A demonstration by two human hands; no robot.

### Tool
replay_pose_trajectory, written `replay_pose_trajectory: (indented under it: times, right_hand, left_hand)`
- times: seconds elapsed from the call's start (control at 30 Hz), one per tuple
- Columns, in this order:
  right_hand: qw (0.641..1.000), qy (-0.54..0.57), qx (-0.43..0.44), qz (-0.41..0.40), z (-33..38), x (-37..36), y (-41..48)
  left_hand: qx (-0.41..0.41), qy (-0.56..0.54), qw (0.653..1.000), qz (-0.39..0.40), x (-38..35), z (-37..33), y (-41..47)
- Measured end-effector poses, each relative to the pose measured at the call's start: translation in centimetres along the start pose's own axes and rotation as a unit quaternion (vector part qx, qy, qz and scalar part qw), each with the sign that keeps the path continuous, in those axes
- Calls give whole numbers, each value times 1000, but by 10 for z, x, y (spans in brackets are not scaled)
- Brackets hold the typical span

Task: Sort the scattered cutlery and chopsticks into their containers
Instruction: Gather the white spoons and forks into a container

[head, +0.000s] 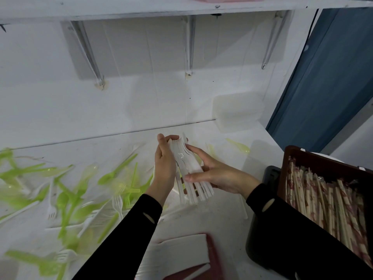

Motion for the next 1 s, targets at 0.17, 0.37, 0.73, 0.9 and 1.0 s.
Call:
replay_pose_trajectory:
  times: [0.17, 0.37, 0.73, 0.9, 1.0]
  right_hand:
    - [1000, 20, 9, -9, -1, 0, 1]
    - [996, 52, 41, -64, 6, 10, 3]
    - [996, 9, 10, -88, 2, 21, 2]
    - [999, -1, 9, -38, 5, 3, 1]
    - [999, 37, 23, -24, 7, -2, 1]
  left_hand:
    - [41, -1, 999, 28, -5, 8, -2]
    - [99, -16, 986, 132, -25, 17, -9]
    - [-8, 16, 994, 111, -14, 2, 0]
    - [-1, 23, 997, 73, -9, 2, 0]
    - [17, 24, 997, 73, -11, 4, 0]
Point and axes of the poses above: each hand's wrist, its own y-axis towards the middle knuckle, its own x-axis out of the back of the hand, z = x × y, the point moved 9 cm from there along y, towards the middle knuckle, and after that the axes turned 10 degrees about -y, right-handed, at the moved point
